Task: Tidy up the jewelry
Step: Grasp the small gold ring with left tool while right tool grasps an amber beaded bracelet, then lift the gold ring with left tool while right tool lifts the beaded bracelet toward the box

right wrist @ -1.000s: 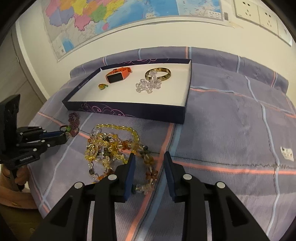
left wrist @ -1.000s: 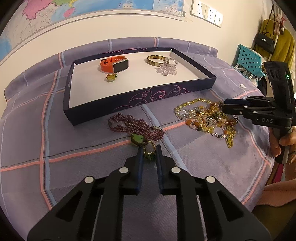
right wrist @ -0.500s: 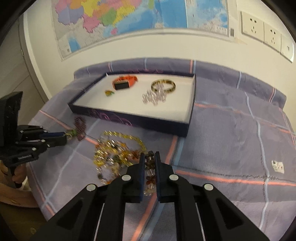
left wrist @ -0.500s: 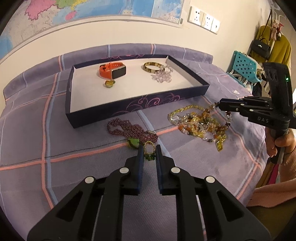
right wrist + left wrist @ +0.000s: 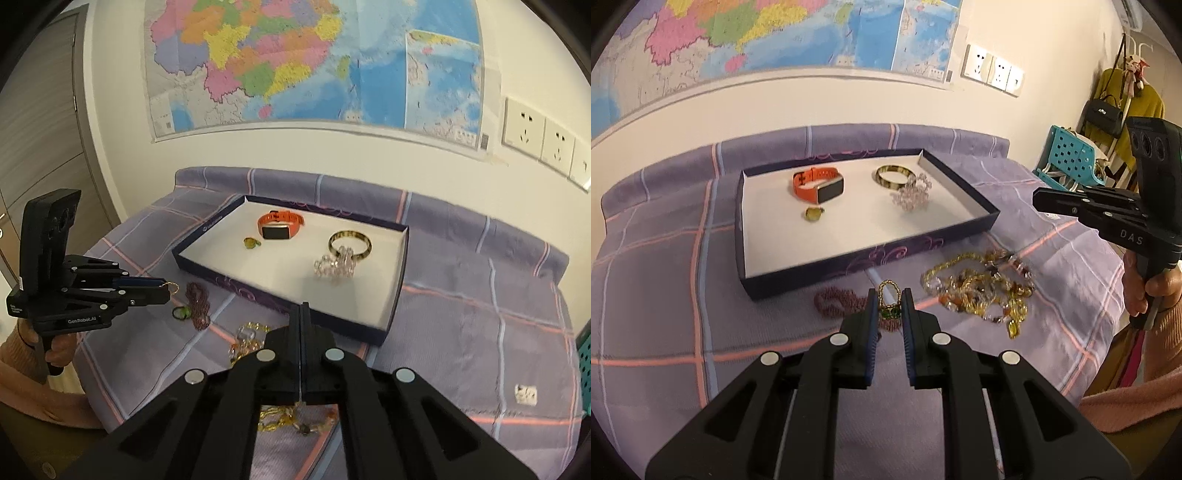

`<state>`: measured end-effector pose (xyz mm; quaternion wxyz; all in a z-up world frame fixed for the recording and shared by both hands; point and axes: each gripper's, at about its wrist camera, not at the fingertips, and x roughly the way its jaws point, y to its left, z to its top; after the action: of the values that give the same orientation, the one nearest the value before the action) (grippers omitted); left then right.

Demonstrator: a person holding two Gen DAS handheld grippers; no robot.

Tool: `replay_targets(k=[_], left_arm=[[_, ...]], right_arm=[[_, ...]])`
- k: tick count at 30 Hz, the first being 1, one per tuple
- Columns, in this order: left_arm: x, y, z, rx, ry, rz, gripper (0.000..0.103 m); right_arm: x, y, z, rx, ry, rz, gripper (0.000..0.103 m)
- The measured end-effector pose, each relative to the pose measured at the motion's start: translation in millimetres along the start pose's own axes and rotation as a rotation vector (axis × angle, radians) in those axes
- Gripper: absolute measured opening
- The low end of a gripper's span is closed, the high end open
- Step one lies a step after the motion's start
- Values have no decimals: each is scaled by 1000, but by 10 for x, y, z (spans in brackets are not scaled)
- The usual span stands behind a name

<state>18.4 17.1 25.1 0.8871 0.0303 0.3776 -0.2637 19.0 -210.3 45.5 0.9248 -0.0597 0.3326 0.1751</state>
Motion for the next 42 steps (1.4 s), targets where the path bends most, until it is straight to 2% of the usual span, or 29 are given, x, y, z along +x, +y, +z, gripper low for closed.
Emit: replay_targets(k=[4, 6, 8, 15, 17, 20, 26, 33, 42], left_arm=[[17, -7, 14, 7, -1, -4, 13], [35, 10, -5, 2, 4, -6, 13], [65, 29, -19, -7, 12, -9, 13], [120, 50, -45, -17, 26, -9, 13], [132, 52, -47, -17, 28, -7, 13], [156, 63, -39, -19, 31, -2, 13], [169, 94, -6, -24, 27, 0, 13], [147, 113, 82, -16, 12, 12, 13], [160, 139, 295, -3, -15, 26, 13]], right_arm=[[92, -108, -40, 21, 37, -20, 1], [201, -201, -132, 42, 81, -37, 18], [313, -270, -244, 55, 124, -57, 24], [603, -432, -526, 80, 237, -74, 27], [604, -434, -553, 82, 227, -68, 27], [612, -416, -555, 72, 223, -67, 9], [527, -381, -499, 71, 201, -62, 8], [212, -165, -201, 9, 90, -39, 8], [137, -42, 97, -50, 28, -29, 7]])
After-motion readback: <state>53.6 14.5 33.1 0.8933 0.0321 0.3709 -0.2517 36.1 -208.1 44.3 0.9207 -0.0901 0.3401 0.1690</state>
